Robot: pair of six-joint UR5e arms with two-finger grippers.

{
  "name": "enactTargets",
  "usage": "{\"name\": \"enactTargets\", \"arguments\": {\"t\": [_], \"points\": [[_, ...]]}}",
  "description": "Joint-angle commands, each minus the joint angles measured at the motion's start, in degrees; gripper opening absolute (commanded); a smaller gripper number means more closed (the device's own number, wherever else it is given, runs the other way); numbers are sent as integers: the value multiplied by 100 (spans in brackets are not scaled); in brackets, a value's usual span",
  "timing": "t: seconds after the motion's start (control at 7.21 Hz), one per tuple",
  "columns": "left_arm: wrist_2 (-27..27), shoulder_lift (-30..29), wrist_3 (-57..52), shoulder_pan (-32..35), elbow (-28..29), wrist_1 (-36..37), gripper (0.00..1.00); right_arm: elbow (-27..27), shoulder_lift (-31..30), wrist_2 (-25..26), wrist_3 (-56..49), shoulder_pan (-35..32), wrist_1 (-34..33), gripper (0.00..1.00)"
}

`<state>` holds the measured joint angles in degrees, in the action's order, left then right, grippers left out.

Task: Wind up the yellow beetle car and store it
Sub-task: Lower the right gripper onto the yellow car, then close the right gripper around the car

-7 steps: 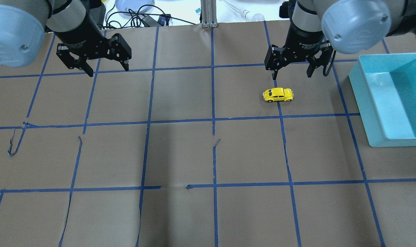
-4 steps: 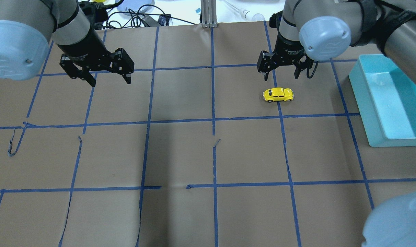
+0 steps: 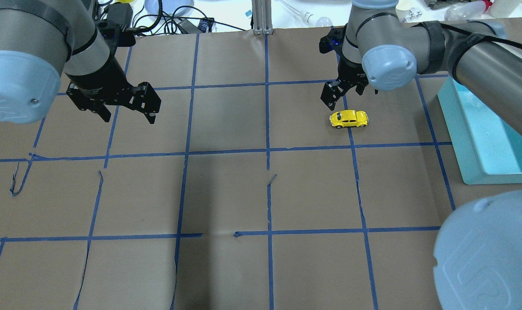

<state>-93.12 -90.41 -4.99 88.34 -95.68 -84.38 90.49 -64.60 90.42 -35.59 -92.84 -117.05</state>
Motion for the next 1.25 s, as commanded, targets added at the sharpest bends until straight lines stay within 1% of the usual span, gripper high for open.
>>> {"name": "enactTargets", "arguments": {"t": [0.0,0.14,0.28,0.42,0.83,0.97,1.11], "points": [[-75,76,-46,-37,23,-17,100,809,-9,-199,-2062,21,-1228,100],[-75,76,-46,-28,-12,-17,100,917,18,-227,-2919,21,-1276,100],[-75,76,-37,-19,-21,-17,100,900,35,-227,-4302,29,-1294,100],[-75,85,-46,-10,-21,-17,100,918,79,-236,-5360,29,-1338,100],[-31,163,-20,-1,-38,-26,100,900,246,-183,-5870,266,-1408,100],[-40,164,-20,-1,-47,-34,100,883,325,-157,-5889,310,-1417,100],[-22,173,6,-1,-56,-35,100,848,412,-122,-5811,328,-1583,100]]}}
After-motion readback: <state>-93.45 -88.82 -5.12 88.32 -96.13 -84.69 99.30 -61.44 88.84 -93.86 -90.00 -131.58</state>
